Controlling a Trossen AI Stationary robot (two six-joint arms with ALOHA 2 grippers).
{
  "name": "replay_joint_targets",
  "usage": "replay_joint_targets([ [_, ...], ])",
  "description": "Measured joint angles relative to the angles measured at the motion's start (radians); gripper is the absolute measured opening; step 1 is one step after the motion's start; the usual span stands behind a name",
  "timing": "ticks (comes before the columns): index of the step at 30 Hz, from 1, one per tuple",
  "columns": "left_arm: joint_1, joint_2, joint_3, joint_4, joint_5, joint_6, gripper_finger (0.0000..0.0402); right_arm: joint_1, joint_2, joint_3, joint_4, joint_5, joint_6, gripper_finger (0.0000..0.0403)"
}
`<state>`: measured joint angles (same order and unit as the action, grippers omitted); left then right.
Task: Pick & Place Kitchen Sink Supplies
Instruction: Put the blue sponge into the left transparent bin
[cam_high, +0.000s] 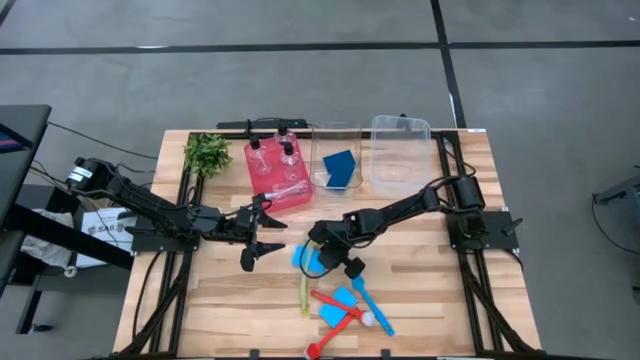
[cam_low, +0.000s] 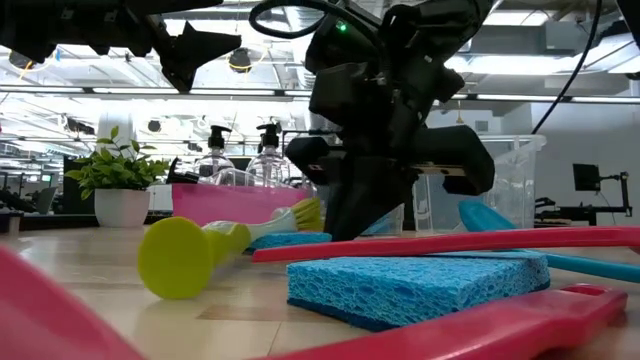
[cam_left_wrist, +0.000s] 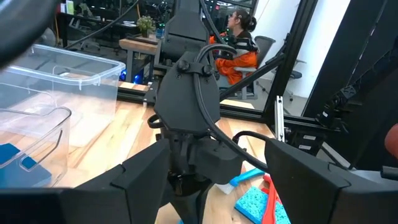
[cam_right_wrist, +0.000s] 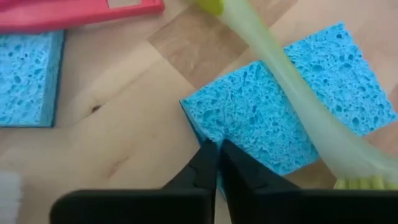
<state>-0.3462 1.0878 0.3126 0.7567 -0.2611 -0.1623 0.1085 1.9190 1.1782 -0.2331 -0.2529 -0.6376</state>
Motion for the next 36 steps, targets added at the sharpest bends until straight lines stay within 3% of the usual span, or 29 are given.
replay_joint_targets([
  [7,0.000,0.000,0.000,0.000,0.000,0.000,0.0266,0.010,-0.057,-0.004,-0.071,0.022,0.002,0.0001],
  [25,0.000,0.000,0.000,-0.001,0.000,0.000,0.0266,0.135,-0.391,-0.005,-0.286,0.018,0.123,0.0000],
  [36,0.000,0.000,0.000,-0.001,0.000,0.000,0.0266,0.190,-0.451,-0.004,-0.303,0.045,0.142,0.0000],
])
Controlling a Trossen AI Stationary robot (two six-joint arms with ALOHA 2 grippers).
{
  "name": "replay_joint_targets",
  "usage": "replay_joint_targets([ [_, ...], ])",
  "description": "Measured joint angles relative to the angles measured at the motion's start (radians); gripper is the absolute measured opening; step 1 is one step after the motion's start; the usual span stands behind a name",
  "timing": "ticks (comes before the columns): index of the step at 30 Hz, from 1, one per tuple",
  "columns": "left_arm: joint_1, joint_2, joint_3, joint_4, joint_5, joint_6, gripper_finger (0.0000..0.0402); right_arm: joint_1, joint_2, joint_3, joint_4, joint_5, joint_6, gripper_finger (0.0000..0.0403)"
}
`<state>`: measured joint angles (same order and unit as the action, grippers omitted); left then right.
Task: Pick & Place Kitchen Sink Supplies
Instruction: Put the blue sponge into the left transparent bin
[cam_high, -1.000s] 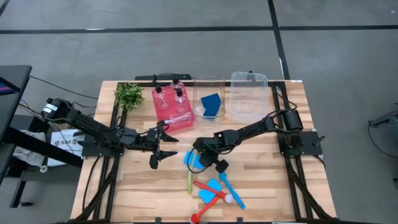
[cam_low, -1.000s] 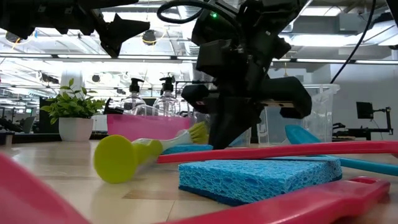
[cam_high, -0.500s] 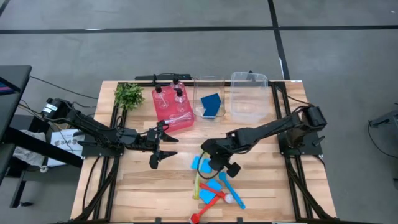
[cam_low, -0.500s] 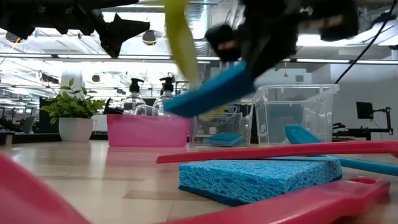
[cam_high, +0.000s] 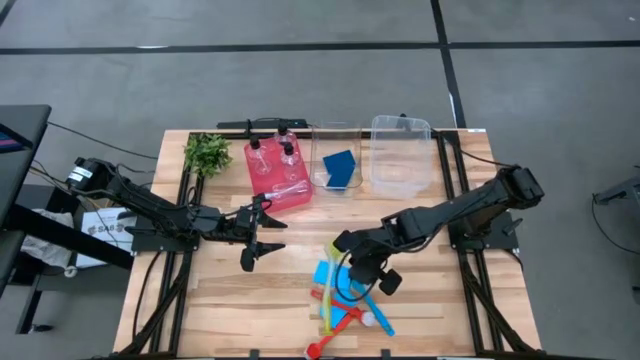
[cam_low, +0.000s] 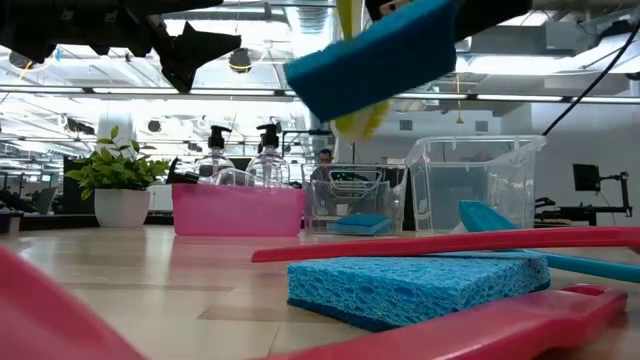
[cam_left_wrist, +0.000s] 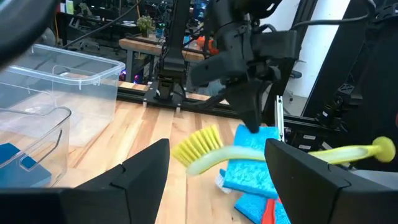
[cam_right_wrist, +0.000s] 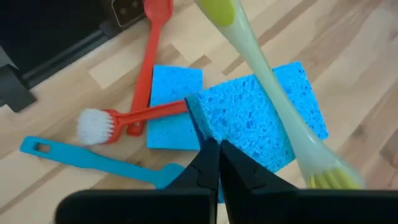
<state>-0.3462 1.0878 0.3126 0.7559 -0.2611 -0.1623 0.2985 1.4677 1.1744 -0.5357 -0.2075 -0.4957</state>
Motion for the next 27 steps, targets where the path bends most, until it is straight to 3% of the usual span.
replay_joint_targets([
  [27,0.000,0.000,0.000,0.000,0.000,0.000,0.0266,-0.014,0.026,0.000,-0.097,0.076,0.054,0.0000],
])
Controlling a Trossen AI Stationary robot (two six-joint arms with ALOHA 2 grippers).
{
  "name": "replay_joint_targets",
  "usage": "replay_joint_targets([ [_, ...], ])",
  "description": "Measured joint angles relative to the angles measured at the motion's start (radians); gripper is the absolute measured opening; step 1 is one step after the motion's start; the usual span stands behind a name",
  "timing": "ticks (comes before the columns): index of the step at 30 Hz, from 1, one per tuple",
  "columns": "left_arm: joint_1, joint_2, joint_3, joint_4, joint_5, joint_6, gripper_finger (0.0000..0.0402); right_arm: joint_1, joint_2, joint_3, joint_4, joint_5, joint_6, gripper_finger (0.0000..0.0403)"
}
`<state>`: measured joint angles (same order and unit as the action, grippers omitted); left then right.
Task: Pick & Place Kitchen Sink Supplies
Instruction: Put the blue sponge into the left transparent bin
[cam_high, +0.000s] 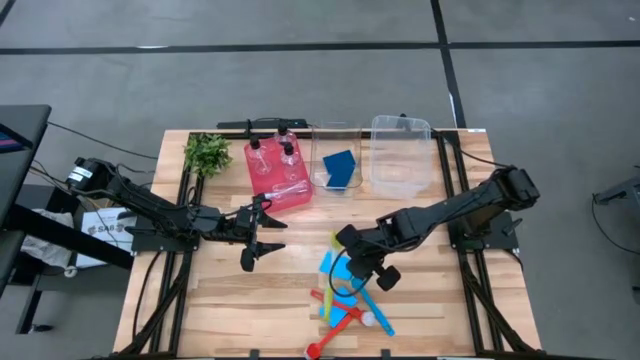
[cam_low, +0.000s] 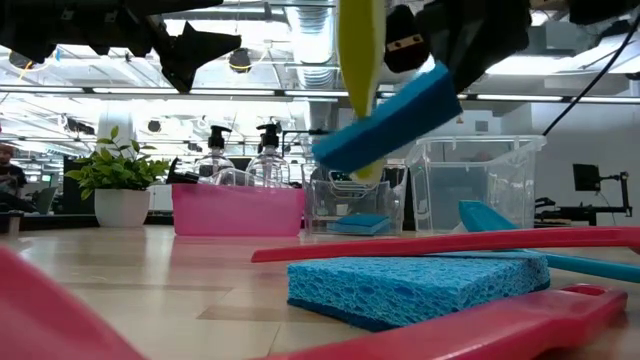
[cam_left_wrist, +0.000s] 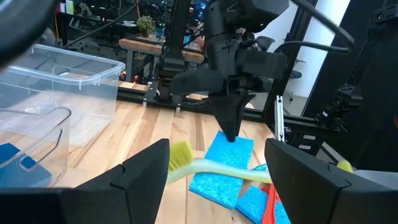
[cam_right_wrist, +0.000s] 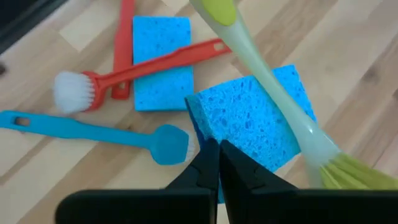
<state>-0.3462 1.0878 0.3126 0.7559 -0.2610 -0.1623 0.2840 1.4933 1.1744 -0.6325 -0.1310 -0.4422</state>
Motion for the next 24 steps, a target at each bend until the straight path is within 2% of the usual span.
replay_joint_targets([
  [9,0.000,0.000,0.000,0.000,0.000,0.000,0.0266,0.004,0.000,0.001,-0.028,0.001,0.032,0.0000],
  [15,0.000,0.000,0.000,0.001,0.000,0.000,0.0266,0.018,0.001,0.045,-0.146,0.002,0.119,0.0000],
  [20,0.000,0.000,0.000,0.001,0.000,0.000,0.0266,0.055,-0.008,0.080,-0.151,0.004,0.099,0.0000],
  [22,0.000,0.000,0.000,0.001,0.000,0.000,0.0266,0.067,-0.008,0.102,-0.157,0.055,0.083,0.0000],
  [24,0.000,0.000,0.000,0.001,0.000,0.000,0.0266,0.069,-0.008,0.128,-0.167,0.160,0.063,0.0000],
])
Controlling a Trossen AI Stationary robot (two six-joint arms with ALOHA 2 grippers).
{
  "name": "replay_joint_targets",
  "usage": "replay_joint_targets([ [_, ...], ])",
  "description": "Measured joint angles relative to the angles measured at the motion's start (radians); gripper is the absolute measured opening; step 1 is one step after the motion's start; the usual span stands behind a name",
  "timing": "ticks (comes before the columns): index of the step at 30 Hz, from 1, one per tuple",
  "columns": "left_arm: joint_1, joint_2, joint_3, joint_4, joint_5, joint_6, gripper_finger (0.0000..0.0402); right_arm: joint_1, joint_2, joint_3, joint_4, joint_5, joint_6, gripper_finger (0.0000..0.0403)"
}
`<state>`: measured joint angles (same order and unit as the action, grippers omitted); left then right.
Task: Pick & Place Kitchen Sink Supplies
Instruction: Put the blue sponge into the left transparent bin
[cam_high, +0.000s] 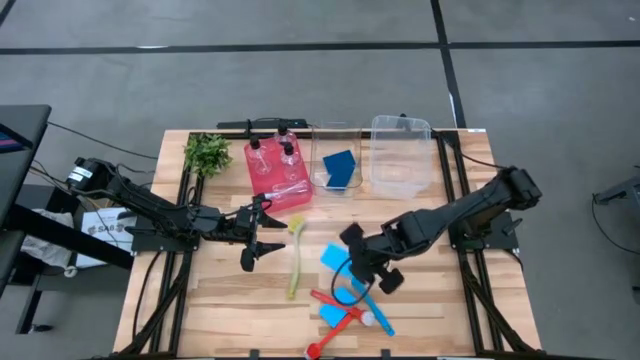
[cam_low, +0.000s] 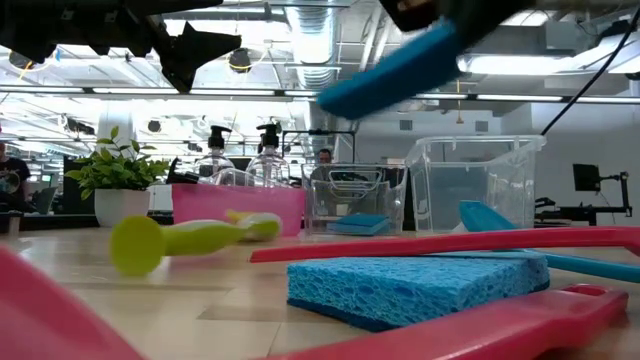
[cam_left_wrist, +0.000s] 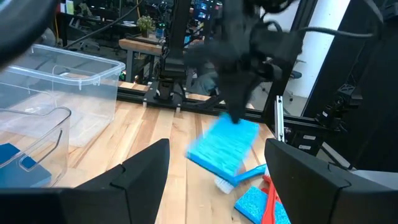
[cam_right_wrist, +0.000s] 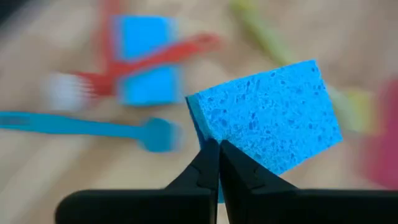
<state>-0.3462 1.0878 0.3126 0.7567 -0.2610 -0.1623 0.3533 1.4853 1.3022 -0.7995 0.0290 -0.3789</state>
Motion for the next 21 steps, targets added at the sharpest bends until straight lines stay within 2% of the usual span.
replay_joint_targets([
  [4,0.000,0.000,0.000,0.000,0.000,0.000,0.0266,-0.043,-0.002,0.025,0.021,0.223,-0.060,0.0000],
  [8,0.000,0.000,0.000,0.000,0.000,0.000,0.0266,-0.149,-0.002,0.025,0.074,0.359,-0.080,0.0000],
  [16,0.000,0.000,0.000,0.000,0.000,0.000,0.0266,-0.461,0.007,0.025,0.107,0.348,-0.016,0.0000],
  [21,0.000,0.000,0.000,0.000,0.000,0.000,0.0266,-0.623,0.009,0.025,0.166,0.169,0.008,0.0000],
])
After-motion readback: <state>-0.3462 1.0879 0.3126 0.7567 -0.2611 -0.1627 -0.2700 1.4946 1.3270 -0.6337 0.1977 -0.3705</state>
